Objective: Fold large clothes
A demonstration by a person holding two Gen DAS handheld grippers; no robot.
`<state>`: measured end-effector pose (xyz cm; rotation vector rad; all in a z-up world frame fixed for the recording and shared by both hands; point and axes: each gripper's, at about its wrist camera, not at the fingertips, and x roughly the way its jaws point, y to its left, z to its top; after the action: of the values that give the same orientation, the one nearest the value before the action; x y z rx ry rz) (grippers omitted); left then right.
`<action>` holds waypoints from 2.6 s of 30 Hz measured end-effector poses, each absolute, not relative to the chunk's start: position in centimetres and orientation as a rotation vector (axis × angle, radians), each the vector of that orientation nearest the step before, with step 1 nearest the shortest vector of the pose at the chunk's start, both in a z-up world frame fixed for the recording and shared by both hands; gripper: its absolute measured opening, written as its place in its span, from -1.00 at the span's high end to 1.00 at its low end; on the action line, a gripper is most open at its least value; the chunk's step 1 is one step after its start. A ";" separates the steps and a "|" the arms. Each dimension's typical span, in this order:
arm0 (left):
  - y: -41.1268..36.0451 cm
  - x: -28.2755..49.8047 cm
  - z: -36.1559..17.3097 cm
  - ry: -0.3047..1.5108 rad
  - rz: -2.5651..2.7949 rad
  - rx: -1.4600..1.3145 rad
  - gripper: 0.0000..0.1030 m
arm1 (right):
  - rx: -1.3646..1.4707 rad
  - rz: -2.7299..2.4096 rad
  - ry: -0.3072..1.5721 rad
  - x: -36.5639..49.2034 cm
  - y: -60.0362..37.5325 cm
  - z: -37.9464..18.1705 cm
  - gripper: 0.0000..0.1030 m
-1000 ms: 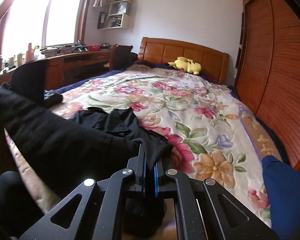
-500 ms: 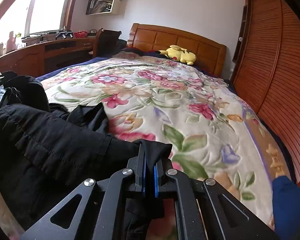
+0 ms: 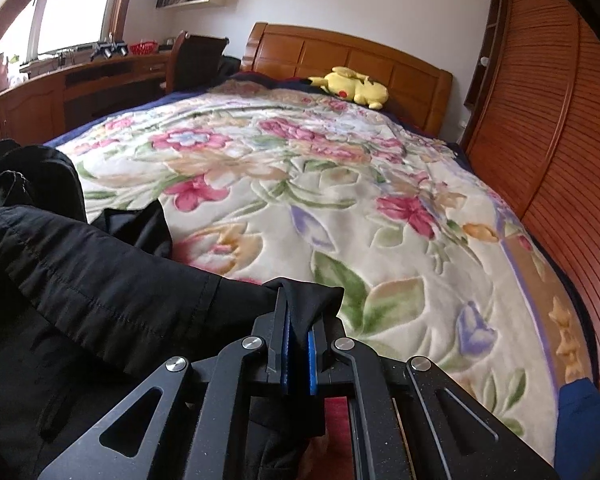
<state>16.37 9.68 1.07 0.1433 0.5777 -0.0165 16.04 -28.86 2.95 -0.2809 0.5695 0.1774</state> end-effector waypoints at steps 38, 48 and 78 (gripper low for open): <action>12.9 0.5 -6.1 0.740 -0.197 0.086 -0.54 | -0.161 0.180 0.600 -2.3 -31.9 2.3 -0.75; 11.3 0.5 -6.3 0.756 -0.242 0.146 -0.07 | -0.090 0.235 0.708 0.3 -31.7 -0.1 -0.77; 10.2 -12.1 -2.0 0.667 -0.238 0.113 0.92 | -0.128 0.320 0.697 -9.9 -32.0 3.1 0.31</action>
<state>-12.10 10.25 -1.98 0.1134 0.6667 -0.2383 -9.87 -31.97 3.11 -0.1276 0.6971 0.3197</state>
